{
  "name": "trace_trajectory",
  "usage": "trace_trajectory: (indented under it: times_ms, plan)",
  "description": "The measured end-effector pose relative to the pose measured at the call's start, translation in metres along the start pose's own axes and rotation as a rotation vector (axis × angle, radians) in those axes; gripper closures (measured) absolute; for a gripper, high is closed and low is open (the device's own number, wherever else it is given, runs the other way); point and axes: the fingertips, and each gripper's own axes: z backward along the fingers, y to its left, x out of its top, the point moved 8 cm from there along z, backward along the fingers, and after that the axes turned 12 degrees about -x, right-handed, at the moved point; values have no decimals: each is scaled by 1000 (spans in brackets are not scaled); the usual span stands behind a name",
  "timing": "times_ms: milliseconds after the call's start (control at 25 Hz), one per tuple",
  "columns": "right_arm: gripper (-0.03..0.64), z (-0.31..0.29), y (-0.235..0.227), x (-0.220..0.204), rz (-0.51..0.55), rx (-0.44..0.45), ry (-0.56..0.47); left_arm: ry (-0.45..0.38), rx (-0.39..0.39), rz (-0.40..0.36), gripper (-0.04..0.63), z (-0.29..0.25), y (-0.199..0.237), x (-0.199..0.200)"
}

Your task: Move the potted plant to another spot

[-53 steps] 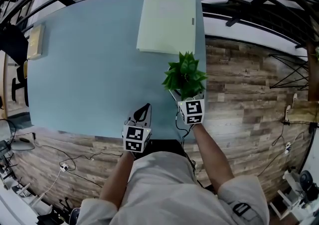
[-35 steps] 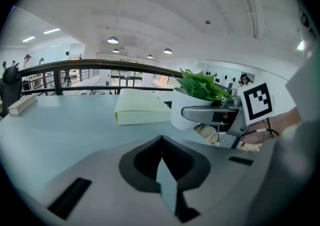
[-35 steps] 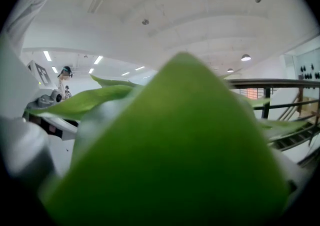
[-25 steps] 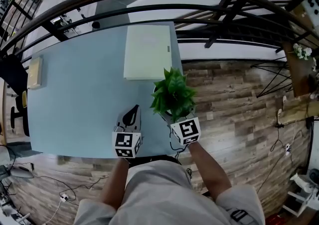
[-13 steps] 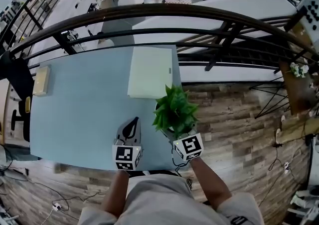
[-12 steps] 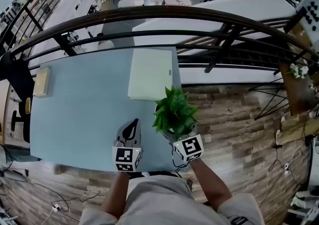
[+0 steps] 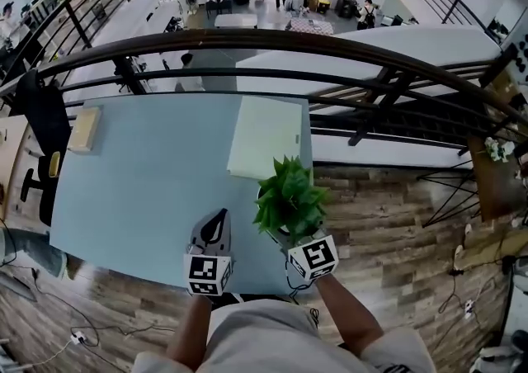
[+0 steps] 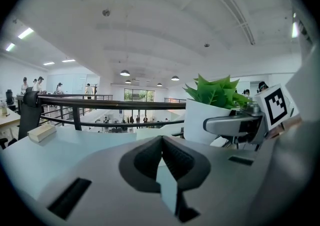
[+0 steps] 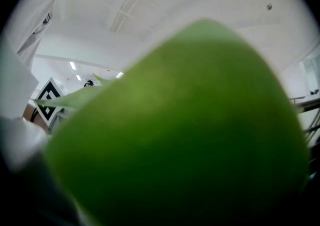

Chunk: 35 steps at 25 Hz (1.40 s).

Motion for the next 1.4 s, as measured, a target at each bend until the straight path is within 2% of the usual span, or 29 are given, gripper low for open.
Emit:
trace_trajectory:
  times_ms: [320,800,1160,1400]
  plan:
    - [126,-16,32,12,11,79,-21,-26,79,15,584,34,19,2]
    - [126,-35,72,13,16,192,-31,-22,170,29,584,69,36,-7]
    - [126,-66,114,14,12,304,-36,-26,277,59,584,103,66,-17]
    - [126,-87,145,22,49,376,-37,-40,343,83,584,124,94,-23]
